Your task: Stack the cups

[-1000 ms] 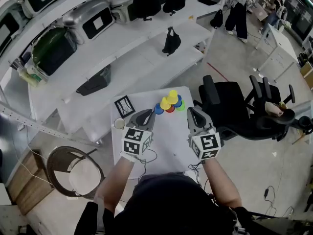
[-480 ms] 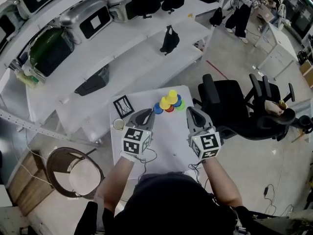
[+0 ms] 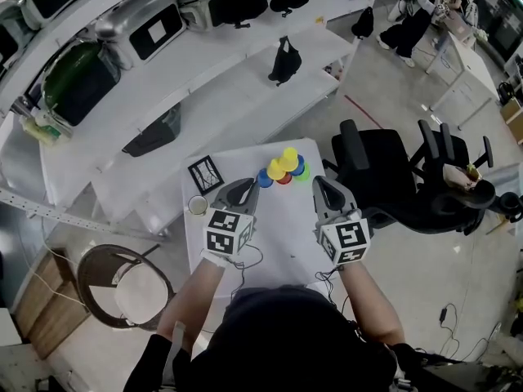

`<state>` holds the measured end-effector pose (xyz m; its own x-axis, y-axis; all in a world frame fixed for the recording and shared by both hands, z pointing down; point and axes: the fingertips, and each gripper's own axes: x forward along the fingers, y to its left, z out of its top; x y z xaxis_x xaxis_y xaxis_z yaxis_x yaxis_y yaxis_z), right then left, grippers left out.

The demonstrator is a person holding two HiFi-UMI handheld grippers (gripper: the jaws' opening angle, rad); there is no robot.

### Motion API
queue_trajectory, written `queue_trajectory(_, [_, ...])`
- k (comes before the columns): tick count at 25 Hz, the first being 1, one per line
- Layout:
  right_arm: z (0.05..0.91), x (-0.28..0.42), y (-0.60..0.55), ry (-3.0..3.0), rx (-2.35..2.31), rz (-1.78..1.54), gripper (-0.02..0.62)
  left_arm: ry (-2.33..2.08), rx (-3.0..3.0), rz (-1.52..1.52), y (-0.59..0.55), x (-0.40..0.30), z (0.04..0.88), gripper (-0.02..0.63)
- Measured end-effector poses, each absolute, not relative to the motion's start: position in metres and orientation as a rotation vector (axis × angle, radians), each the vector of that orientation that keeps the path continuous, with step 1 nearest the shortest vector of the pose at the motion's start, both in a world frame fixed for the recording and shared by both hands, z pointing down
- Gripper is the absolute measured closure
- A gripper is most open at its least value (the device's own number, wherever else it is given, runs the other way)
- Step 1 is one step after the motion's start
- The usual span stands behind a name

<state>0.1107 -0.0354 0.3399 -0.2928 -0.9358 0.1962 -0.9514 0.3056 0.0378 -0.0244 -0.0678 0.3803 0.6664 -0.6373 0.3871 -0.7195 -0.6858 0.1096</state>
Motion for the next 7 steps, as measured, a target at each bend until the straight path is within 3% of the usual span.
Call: queue_trajectory(7, [0.3420, 0.1088, -0.0412, -2.378, 1.754, 0.130, 0.595, -1.079, 2.624, 0.481, -0.0745, -0.0266, 0.3861, 0.572])
